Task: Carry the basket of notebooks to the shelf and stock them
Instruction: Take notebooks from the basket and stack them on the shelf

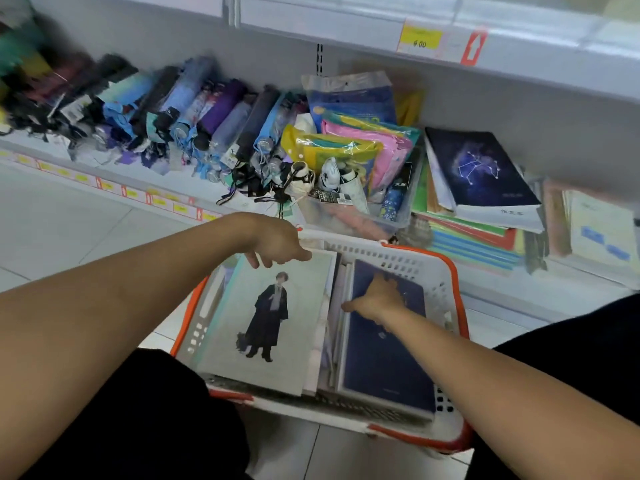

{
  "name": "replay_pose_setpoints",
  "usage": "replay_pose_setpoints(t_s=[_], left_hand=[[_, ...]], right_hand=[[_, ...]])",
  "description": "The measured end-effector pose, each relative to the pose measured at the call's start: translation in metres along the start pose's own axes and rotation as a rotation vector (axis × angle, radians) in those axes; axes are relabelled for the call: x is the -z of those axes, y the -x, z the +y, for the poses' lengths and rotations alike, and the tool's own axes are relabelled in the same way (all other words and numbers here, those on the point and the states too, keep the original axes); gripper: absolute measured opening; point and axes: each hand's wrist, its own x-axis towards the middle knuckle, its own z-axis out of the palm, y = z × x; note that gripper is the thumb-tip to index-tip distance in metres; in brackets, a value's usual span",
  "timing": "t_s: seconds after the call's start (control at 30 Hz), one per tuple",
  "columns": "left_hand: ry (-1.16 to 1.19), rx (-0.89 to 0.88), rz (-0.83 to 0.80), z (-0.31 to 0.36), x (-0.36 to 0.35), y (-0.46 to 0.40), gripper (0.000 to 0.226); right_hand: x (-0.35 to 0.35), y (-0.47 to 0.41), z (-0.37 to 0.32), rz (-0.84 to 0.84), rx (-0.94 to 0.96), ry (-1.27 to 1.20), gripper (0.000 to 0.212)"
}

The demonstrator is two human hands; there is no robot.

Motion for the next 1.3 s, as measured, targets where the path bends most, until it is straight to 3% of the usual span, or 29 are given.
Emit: replay_pose_setpoints(t_s=[0.03, 0.13, 0.17, 0.3, 0.4, 0.47, 0.53, 0.6, 0.63, 0.7, 0.77, 0.87, 1.1, 1.3], left_hand=[[-0.003, -0.01, 0.0, -0.001, 0.003, 0.002, 0.045], [0.061, -0.042, 0.041, -0.001, 0.013, 0.007, 0.043], [0.086, -0.043, 0.05, -0.001, 0.014, 0.007, 0.045], [0.07, -0.041, 0.016, -0.002, 0.013, 0.005, 0.05], [0.035, -0.021, -0.018, -0.004, 0.012, 0.004, 0.054], [0.011, 0.018, -0.008, -0.01, 0.012, 0.004, 0.058], [-0.012, 0.095, -0.016, -0.021, 0.008, 0.003, 0.063], [-0.043, 0.191, -0.053, -0.036, -0.001, 0.002, 0.068], [-0.043, 0.238, -0.077, -0.044, -0.006, 0.0, 0.07], [0.028, 0.3, -0.136, -0.06, -0.016, -0.003, 0.072], [0.17, 0.306, -0.191, -0.072, -0.019, -0.004, 0.073], [0.33, 0.304, -0.189, -0.082, -0.017, -0.003, 0.079], [0.543, 0.304, -0.134, -0.084, -0.023, -0.009, 0.073], [0.626, 0.295, -0.079, -0.083, -0.029, -0.013, 0.06]], right_hand=[[0.005, 0.004, -0.001, -0.024, -0.006, -0.039, 0.108], [0.023, 0.012, -0.003, -0.068, 0.044, -0.12, 0.033], [0.03, 0.014, -0.005, -0.069, 0.059, -0.122, 0.021], [0.065, 0.014, -0.017, -0.006, 0.105, -0.132, 0.039], [0.077, 0.022, -0.031, -0.067, 0.107, -0.172, 0.032], [0.069, 0.028, -0.036, -0.097, 0.117, -0.102, 0.022], [0.05, 0.035, -0.036, -0.131, 0.15, 0.052, 0.025], [0.032, 0.034, -0.037, -0.008, 0.25, 0.159, 0.027], [0.024, 0.033, -0.04, 0.041, 0.288, 0.121, 0.023], [0.014, 0.035, -0.051, -0.03, 0.259, -0.187, 0.018], [0.007, 0.036, -0.058, -0.133, 0.155, -0.42, 0.033], [-0.006, 0.033, -0.054, -0.145, 0.18, -0.461, 0.046], [-0.008, 0.024, -0.043, -0.135, 0.141, -0.585, 0.012], [0.019, 0.026, -0.04, -0.249, 0.12, -0.625, 0.013]])
